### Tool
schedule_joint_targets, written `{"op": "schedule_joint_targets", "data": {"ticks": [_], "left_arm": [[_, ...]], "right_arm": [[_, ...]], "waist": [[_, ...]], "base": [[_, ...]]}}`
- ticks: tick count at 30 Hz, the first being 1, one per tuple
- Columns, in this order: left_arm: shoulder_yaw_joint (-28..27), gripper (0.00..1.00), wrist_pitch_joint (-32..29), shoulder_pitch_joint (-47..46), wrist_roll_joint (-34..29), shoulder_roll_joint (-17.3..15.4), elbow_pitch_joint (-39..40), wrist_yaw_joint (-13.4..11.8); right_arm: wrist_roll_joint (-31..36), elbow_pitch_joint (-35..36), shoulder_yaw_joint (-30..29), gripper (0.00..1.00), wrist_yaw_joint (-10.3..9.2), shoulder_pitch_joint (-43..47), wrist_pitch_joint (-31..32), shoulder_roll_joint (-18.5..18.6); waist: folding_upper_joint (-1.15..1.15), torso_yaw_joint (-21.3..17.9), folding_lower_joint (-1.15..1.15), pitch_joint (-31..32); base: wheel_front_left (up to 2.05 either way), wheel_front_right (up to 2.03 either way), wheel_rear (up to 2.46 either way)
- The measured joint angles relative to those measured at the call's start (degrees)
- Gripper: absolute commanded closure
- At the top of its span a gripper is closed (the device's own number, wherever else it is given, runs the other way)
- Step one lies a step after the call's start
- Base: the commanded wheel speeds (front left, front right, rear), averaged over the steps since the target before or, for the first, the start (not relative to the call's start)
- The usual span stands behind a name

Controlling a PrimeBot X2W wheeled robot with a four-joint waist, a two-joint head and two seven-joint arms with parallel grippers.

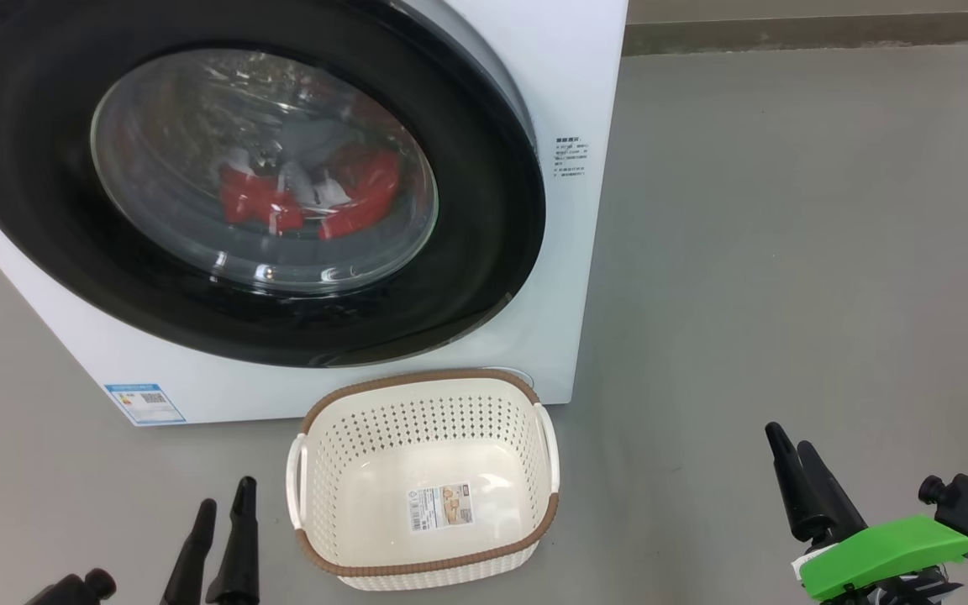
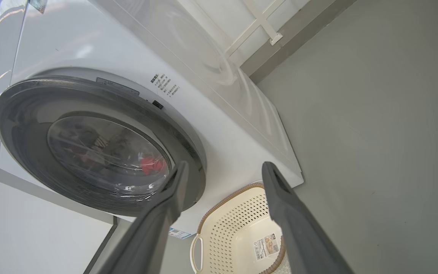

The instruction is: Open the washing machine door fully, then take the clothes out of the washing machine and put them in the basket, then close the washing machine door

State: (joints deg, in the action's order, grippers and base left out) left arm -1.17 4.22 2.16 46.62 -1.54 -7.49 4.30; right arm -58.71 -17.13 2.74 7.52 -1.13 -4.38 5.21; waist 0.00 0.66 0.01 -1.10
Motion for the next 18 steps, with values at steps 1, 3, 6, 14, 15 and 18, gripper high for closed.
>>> {"op": "schedule_joint_targets", "data": {"ticks": [1,3,6,14,15,18], "left_arm": [[0.09,0.0,0.15,0.29,-0.69,-0.01,0.05,0.0],[0.25,0.0,0.51,0.34,-2.19,-0.03,0.29,-0.01],[0.48,0.0,1.01,0.34,-4.32,-0.05,0.9,-0.27],[0.71,0.0,2.22,0.39,-8.81,-0.13,1.78,-0.27],[0.73,0.0,2.47,0.42,-9.62,-0.13,1.86,-0.27],[0.74,0.0,2.93,0.63,-11.6,-0.25,2.1,-0.29]], "right_arm": [[0.36,0.0,0.1,0.0,0.0,0.0,-0.22,0.03],[2.0,0.0,0.37,0.0,0.0,0.0,-0.46,0.12],[3.05,0.0,1.1,0.0,0.0,0.0,-0.96,0.4],[6.53,0.0,1.87,0.0,0.0,0.01,-2.14,0.94],[6.9,0.0,1.93,0.0,0.0,0.01,-2.26,1.07],[8.58,-0.01,2.27,0.0,0.0,0.01,-2.79,1.44]], "waist": [[0.0,0.01,0.0,-0.02],[0.0,0.01,0.0,-0.05],[0.0,0.02,0.0,-0.07],[0.0,0.07,0.0,-0.16],[0.0,0.08,0.0,-0.19],[0.0,0.07,0.0,-0.19]], "base": [[0.0,0.0,0.0],[0.0,0.0,0.0],[0.0,0.0,0.0],[0.0,0.0,0.0],[0.0,0.0,0.0],[0.0,0.0,0.0]]}}
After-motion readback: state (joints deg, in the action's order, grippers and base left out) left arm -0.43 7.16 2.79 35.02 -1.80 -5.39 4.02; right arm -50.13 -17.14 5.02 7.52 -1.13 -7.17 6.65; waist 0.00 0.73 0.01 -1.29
